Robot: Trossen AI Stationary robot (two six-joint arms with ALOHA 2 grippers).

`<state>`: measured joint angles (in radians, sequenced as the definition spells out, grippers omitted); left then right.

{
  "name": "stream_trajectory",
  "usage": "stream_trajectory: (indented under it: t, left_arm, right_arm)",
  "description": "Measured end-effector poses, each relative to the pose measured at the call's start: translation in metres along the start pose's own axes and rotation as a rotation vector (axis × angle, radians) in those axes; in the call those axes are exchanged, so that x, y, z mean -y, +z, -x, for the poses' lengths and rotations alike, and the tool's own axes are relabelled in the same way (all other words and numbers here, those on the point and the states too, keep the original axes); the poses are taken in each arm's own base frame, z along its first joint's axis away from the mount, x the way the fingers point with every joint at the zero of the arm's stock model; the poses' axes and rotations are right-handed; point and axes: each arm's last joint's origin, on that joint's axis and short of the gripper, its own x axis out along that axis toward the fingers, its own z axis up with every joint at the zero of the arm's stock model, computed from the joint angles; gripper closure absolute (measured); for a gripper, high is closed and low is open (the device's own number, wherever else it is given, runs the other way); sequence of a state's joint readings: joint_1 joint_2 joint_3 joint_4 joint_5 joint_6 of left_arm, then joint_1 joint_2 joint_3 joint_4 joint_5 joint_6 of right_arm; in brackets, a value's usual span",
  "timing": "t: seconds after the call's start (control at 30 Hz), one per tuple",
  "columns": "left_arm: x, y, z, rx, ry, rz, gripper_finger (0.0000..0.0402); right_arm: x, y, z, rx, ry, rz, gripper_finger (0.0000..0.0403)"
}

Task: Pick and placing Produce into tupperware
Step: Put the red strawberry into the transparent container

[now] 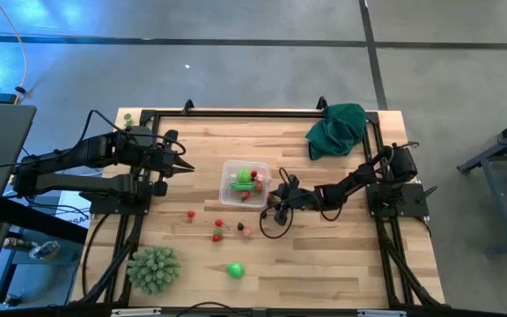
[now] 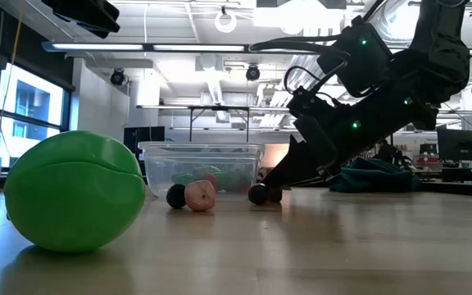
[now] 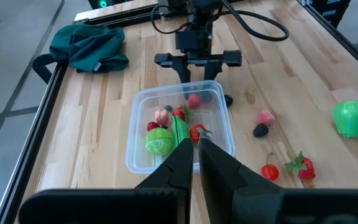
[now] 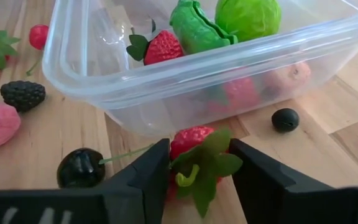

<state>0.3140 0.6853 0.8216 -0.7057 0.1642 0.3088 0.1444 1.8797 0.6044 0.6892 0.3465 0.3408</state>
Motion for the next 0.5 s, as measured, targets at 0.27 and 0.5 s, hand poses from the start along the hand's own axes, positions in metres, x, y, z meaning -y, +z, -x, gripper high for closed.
stream_trajectory:
  t: [0.27,0.5]
  left_arm:
    - [0.0000,0.0000,0.0000,0.000,0.000,0.000,0.0383]
    - [0.0000,0.0000,0.0000,0.000,0.000,0.000,0.0383]
  right_arm:
    - [-0.0003,0.0000,0.0001,-0.001,0.012,0.000,0.0268]
    - [-0.0004,0.0000,0.0001,-0.002,0.013,0.012,0.0269]
